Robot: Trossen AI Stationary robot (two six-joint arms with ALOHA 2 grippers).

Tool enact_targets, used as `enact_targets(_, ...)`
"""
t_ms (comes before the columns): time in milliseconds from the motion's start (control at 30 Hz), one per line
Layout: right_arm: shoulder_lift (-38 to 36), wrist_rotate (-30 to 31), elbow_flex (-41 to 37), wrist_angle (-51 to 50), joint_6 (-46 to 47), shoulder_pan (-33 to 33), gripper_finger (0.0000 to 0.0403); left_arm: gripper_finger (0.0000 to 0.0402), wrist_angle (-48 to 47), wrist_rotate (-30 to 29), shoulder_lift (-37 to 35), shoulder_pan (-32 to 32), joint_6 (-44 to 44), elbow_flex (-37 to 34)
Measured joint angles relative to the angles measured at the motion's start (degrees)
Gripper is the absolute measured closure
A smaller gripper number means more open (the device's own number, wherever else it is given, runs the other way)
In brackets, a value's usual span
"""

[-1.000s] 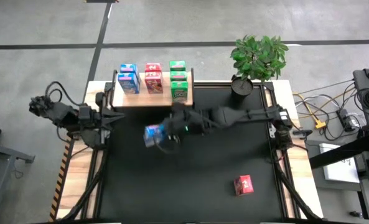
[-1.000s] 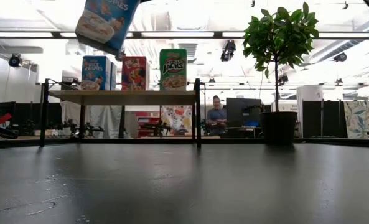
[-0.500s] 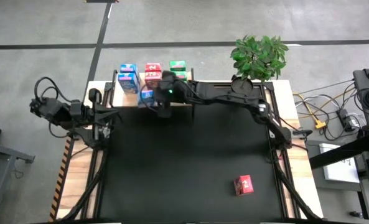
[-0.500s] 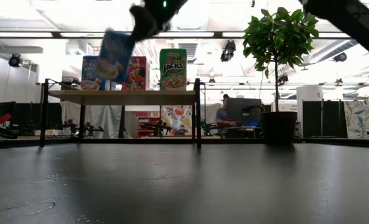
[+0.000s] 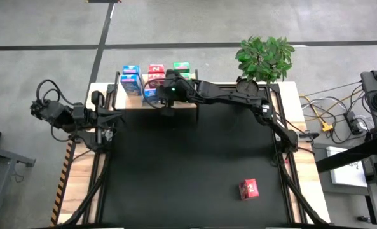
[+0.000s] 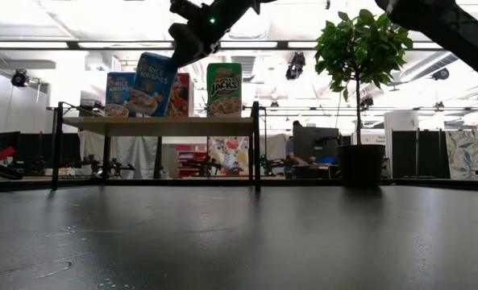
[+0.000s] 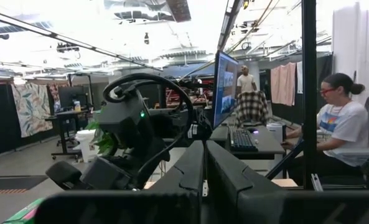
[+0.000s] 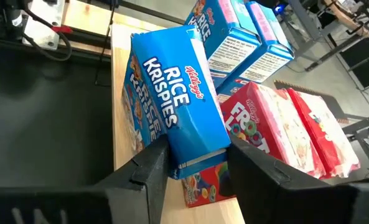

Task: Stack cereal on shelf
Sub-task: Put the blue cereal box on the shelf aligned with the other blue cereal boxes

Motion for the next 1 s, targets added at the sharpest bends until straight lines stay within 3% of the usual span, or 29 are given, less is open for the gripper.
enact_targets(467, 0.0, -1.5, 0.0, 1.3, 1.4, 0.0, 0.0196, 0.0402, 0.7, 0.0, 0.0, 0.0, 0.0, 0.0)
enact_targets(867, -0.2, -1.5, 0.0, 1.9, 2.0, 0.0, 0.0192, 0.0402, 0.9, -0.1, 0.7, 0.0, 0.2, -0.2)
enact_targets(1000, -1.0, -1.4, 0.0, 1.4, 1.9, 0.3, 0.0192, 0.0402, 0.9, -5.0, 1.8, 0.0, -0.4, -1.8)
